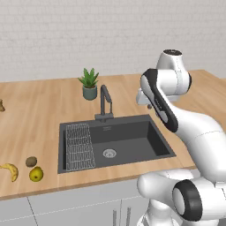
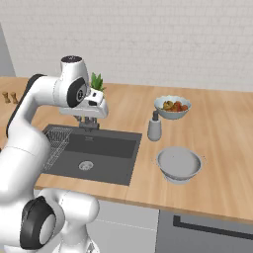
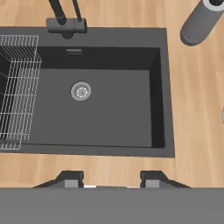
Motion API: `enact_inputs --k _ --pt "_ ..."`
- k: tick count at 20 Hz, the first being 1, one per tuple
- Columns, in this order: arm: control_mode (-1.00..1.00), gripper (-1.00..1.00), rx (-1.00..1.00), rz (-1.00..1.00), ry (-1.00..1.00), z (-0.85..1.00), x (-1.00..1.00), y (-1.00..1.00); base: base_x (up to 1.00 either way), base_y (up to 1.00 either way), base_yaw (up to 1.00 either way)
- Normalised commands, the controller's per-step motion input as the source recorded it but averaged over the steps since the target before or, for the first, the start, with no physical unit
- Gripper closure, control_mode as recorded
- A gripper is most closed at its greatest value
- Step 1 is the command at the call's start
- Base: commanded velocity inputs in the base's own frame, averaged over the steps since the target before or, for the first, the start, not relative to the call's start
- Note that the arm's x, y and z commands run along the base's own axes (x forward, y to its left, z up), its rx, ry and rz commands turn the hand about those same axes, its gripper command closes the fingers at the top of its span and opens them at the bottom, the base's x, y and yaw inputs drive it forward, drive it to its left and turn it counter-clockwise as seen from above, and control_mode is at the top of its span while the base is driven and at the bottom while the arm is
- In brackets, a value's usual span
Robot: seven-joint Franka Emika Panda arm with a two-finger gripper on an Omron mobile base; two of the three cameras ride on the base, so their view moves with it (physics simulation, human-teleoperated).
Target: Put the colander in the sink, put the kiwi, pear, banana in the colander, and turn on the sink faucet and pour water over the colander.
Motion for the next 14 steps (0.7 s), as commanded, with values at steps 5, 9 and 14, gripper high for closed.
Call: enact_inputs --k 5,9,14 --pt "-1.00 -1.00 0.00 0.00 -0.05 -0.09 -0.29 -0.09 0.00 0.00 0.00" --pt "-1.00 -1.00 0.00 0.02 -0.23 -0.15 -0.68 -0.36 0.00 0.00 0.00" --pt "-1.00 -1.00 0.00 0.22 -0.20 -0.08 -0.61 -0.49 0.00 0.00 0.00"
